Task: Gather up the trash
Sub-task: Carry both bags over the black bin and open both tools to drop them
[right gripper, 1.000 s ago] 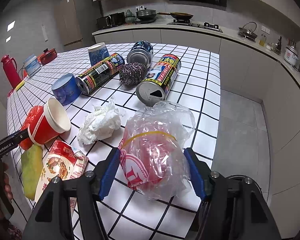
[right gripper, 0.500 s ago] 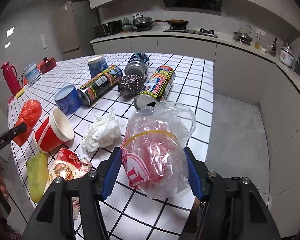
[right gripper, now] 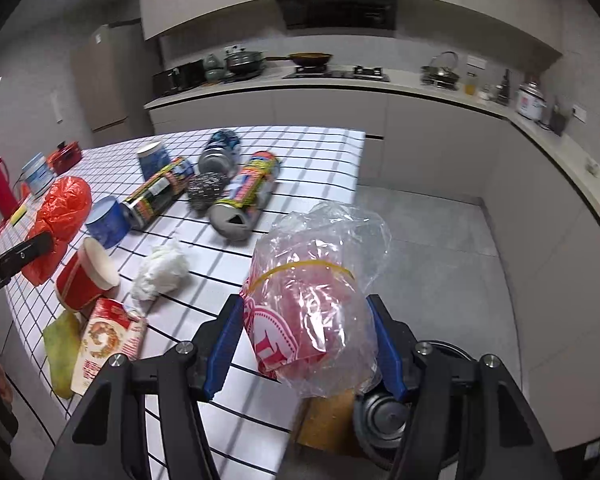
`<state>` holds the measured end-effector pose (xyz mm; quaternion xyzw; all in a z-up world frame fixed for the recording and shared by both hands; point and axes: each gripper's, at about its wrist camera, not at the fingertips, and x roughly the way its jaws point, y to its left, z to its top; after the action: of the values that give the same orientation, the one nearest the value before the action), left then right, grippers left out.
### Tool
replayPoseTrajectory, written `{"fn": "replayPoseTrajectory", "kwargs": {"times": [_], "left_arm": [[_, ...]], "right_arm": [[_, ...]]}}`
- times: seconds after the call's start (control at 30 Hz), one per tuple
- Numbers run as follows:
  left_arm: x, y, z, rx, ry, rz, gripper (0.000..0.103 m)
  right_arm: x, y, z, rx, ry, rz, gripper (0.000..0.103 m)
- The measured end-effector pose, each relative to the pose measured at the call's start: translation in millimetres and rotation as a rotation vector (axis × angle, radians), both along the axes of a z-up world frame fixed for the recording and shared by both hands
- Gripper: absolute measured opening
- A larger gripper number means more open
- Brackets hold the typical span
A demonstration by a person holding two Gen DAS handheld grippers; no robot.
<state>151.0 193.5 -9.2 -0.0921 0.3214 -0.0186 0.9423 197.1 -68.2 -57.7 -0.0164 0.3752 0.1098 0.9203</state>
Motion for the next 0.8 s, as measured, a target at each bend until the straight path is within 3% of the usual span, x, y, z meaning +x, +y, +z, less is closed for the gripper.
{"fn": "replayPoseTrajectory", "kwargs": {"times": [0.47,0.8], "left_arm": [[5,-96,-4,0.008,0.026,-0.152,0.036],[5,-209,-26,0.004,0.108,-0.251,0.036]], "right_arm": [[-15,-87,-2,0.0,0.007,-0.095,0.063],[-15,-176,-48,0.012,0.105,-0.101,0.063]]}}
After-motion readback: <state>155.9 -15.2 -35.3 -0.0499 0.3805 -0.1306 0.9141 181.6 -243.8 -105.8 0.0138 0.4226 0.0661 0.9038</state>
